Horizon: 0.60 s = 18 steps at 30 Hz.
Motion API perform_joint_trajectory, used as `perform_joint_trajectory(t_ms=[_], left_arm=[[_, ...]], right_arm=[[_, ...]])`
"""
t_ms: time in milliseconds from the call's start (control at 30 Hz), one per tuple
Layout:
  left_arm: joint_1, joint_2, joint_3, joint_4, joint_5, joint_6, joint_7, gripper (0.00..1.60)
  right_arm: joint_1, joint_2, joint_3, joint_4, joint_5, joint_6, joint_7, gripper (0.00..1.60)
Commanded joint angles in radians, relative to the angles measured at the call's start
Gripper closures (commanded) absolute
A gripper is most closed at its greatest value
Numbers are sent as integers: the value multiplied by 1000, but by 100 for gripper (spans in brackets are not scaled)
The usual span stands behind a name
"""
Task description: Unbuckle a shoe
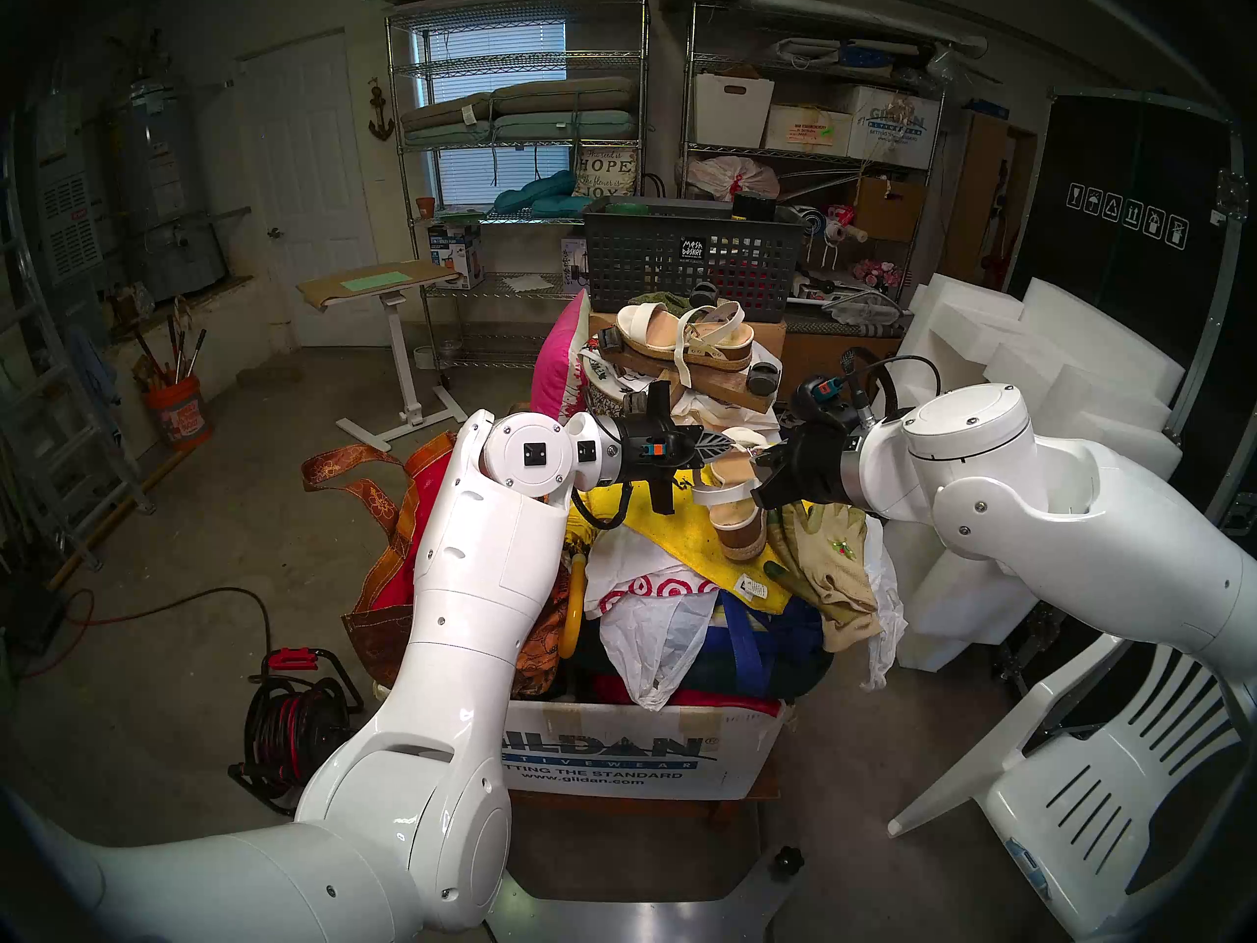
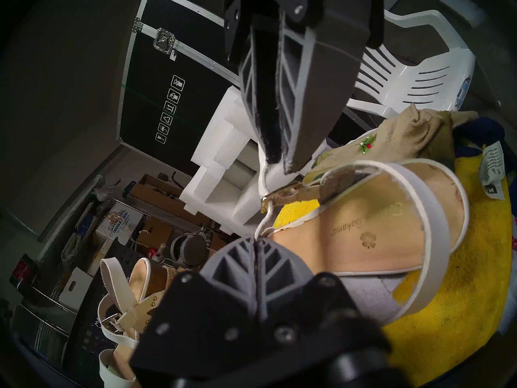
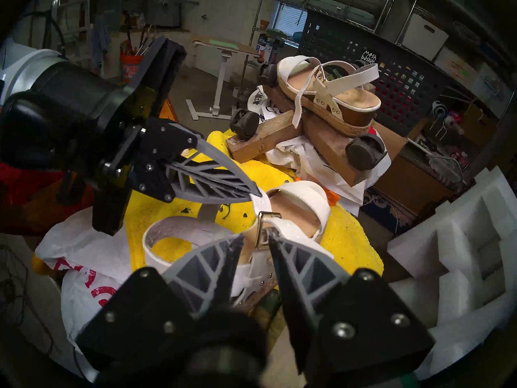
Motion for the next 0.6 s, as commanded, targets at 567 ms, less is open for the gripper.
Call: perform_joint_trajectory(t_ms=[567], left_arm=[[5,-11,-1,-66,-28,14,-44,160]], right_arm=[[28,-72,-8,76,-63,22,30,86]])
